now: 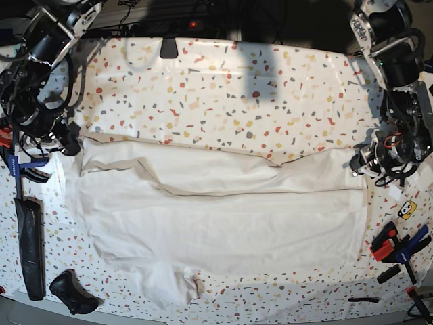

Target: Fold the T-shirt properly

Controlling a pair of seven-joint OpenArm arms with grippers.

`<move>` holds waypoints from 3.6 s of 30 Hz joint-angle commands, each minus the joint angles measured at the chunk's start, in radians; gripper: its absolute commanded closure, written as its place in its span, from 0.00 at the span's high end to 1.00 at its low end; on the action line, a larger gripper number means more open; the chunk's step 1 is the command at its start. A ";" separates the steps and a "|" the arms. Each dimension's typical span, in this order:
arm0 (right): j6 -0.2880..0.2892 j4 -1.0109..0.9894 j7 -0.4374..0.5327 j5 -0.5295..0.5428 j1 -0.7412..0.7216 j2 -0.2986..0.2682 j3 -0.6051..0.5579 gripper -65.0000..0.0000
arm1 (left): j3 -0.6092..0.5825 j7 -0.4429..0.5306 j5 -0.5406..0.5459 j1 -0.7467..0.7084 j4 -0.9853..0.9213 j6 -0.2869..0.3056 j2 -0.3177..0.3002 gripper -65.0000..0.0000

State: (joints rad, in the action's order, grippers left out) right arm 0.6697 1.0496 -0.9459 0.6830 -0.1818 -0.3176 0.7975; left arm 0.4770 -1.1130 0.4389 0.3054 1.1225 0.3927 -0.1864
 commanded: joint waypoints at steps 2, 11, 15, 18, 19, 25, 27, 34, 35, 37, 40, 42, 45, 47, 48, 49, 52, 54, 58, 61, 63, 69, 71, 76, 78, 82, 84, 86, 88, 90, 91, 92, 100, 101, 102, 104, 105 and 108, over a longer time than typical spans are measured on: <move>0.008 0.042 -0.019 0.001 -0.002 -0.030 0.002 0.00 | 0.002 -0.024 0.016 0.014 0.037 -0.007 -0.015 0.00; 0.008 0.235 -0.062 0.009 0.108 -0.029 0.002 0.00 | 0.002 -0.014 -0.011 -0.153 0.248 -0.008 -0.022 0.00; 0.007 0.279 -0.056 0.009 0.183 -0.029 0.002 0.00 | 0.002 -0.015 0.013 -0.233 0.249 -0.008 -0.028 0.00; 0.007 0.312 -0.047 0.009 0.243 -0.029 0.003 0.00 | 0.003 -0.012 0.050 -0.286 0.280 -0.015 -0.042 0.00; 0.007 0.323 -0.047 0.009 0.262 -0.029 0.003 0.00 | 0.008 -0.014 0.054 -0.302 0.301 -0.020 -0.047 0.00; 0.008 0.360 -0.050 0.100 0.355 -0.028 0.002 0.00 | 0.076 -0.008 0.015 -0.414 0.480 -0.026 -0.053 0.00; 0.008 0.360 -0.052 0.113 0.372 -0.027 0.002 0.00 | 0.095 0.007 0.006 -0.452 0.507 -0.026 -0.053 0.00; 0.012 0.360 -0.030 0.106 0.447 -0.020 0.002 0.00 | 0.104 0.011 0.007 -0.500 0.511 -0.026 -0.053 0.00; 0.011 0.360 -0.019 0.106 0.462 -0.020 0.003 0.00 | 0.104 0.006 0.007 -0.500 0.512 -0.026 -0.053 0.00; 0.011 0.360 0.008 0.107 0.495 -0.020 0.003 0.00 | 0.105 0.002 0.006 -0.503 0.512 -0.026 -0.053 0.00; 0.011 0.360 0.043 0.127 0.544 -0.020 0.002 0.00 | 0.105 -0.008 0.006 -0.502 0.512 -0.025 -0.053 0.00; 0.011 0.360 0.049 0.168 0.575 -0.020 0.002 0.00 | 0.105 -0.016 0.006 -0.503 0.512 -0.025 -0.053 0.00; 0.016 0.360 0.053 0.212 0.608 -0.020 0.002 0.00 | 0.105 -0.016 0.006 -0.506 0.512 -0.025 -0.053 0.00; 0.028 0.360 0.066 0.218 0.618 -0.020 0.002 0.00 | 0.105 -0.016 0.002 -0.508 0.512 -0.025 -0.061 0.00; 0.028 0.360 0.066 0.215 0.620 -0.020 0.002 0.00 | 0.105 -0.016 -0.010 -0.508 0.512 -0.026 -0.064 0.00; 0.028 0.360 0.067 0.215 0.620 -0.020 0.002 0.00 | 0.105 -0.017 -0.029 -0.508 0.512 -0.026 -0.070 0.00; 0.028 0.360 0.067 0.215 0.620 -0.020 0.002 0.00 | 0.106 -0.017 -0.065 -0.508 0.512 -0.026 -0.083 0.00; 0.028 0.360 0.065 0.214 0.620 -0.020 0.002 0.00 | 0.106 -0.017 -0.072 -0.508 0.512 -0.026 -0.089 0.00; 0.028 0.360 0.063 0.214 0.620 -0.020 0.002 0.00 | 0.106 -0.017 -0.072 -0.508 0.512 -0.026 -0.094 0.00; 0.028 0.360 0.063 0.214 0.620 -0.020 0.002 0.00 | 0.106 -0.017 -0.072 -0.509 0.512 -0.026 -0.094 0.00; 0.028 0.360 0.062 0.214 0.620 -0.020 0.002 0.00 | 0.106 -0.016 -0.072 -0.510 0.512 -0.026 -0.094 0.00; 0.028 0.360 0.047 0.217 0.620 -0.021 0.002 0.00 | 0.106 -0.017 -0.072 -0.510 0.512 -0.026 -0.094 0.03; 0.028 0.360 0.040 0.219 0.620 -0.021 0.002 0.09 | 0.106 -0.017 -0.071 -0.510 0.512 -0.026 -0.094 0.19; 0.028 0.363 0.008 0.245 0.620 -0.021 0.002 0.11 | 0.106 -0.024 -0.071 -0.510 0.536 -0.026 -0.094 0.27; 0.028 0.373 -0.012 0.290 0.620 -0.021 0.002 0.11 | 0.106 -0.023 -0.071 -0.510 0.570 -0.026 -0.094 0.27; 0.028 0.439 -0.030 0.288 0.620 -0.021 0.002 0.11 | 0.106 0.007 -0.072 -0.510 0.655 -0.026 -0.094 0.27; 0.028 0.482 -0.049 0.280 0.620 -0.021 0.002 0.11 | 0.106 0.023 -0.072 -0.510 0.679 -0.026 -0.094 0.27; 0.028 0.523 -0.049 0.254 0.619 -0.021 0.002 0.11 | 0.106 0.033 -0.071 -0.510 0.685 -0.026 -0.094 0.27; 0.028 0.556 -0.045 0.224 0.613 -0.024 0.003 0.11 | 0.106 0.037 -0.071 -0.510 0.685 -0.026 -0.094 0.27; 0.028 0.581 -0.048 0.214 0.605 -0.029 0.003 0.12 | 0.106 0.037 -0.071 -0.510 0.685 -0.026 -0.094 0.27; 0.028 0.593 -0.052 0.214 0.599 -0.029 0.003 0.15 | 0.106 0.038 -0.072 -0.510 0.685 -0.026 -0.094 0.27; 0.028 0.602 -0.064 0.214 0.597 -0.029 0.003 0.20 | 0.106 0.040 -0.071 -0.510 0.685 -0.026 -0.094 0.27; 0.028 0.682 -0.156 0.230 0.592 -0.029 0.003 0.47 | 0.106 0.051 -0.071 -0.510 0.685 -0.026 -0.094 0.27; 0.028 0.701 -0.155 0.243 0.592 -0.029 0.003 0.47 | 0.106 0.063 -0.071 -0.510 0.685 -0.026 -0.094 0.27; 0.028 0.724 -0.154 0.245 0.592 -0.029 0.003 0.47 | 0.106 0.074 -0.067 -0.507 0.685 -0.026 -0.094 0.27; 0.028 0.777 -0.155 0.237 0.583 -0.029 0.005 0.47 | 0.106 0.076 -0.064 -0.499 0.685 -0.026 -0.094 0.27; 0.028 0.804 -0.155 0.233 0.576 -0.029 0.008 0.47 | 0.106 0.079 -0.064 -0.498 0.685 -0.026 -0.094 0.27; 0.028 0.874 -0.154 0.216 0.560 -0.029 0.024 0.47 | 0.106 0.090 -0.064 -0.499 0.685 -0.026 -0.094 0.27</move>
State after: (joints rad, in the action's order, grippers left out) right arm 0.6945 1.9091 -1.1160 0.8909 0.3794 -0.3279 0.8120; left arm 0.5755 -1.0458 0.3664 -0.1993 1.7897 0.3668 -0.2653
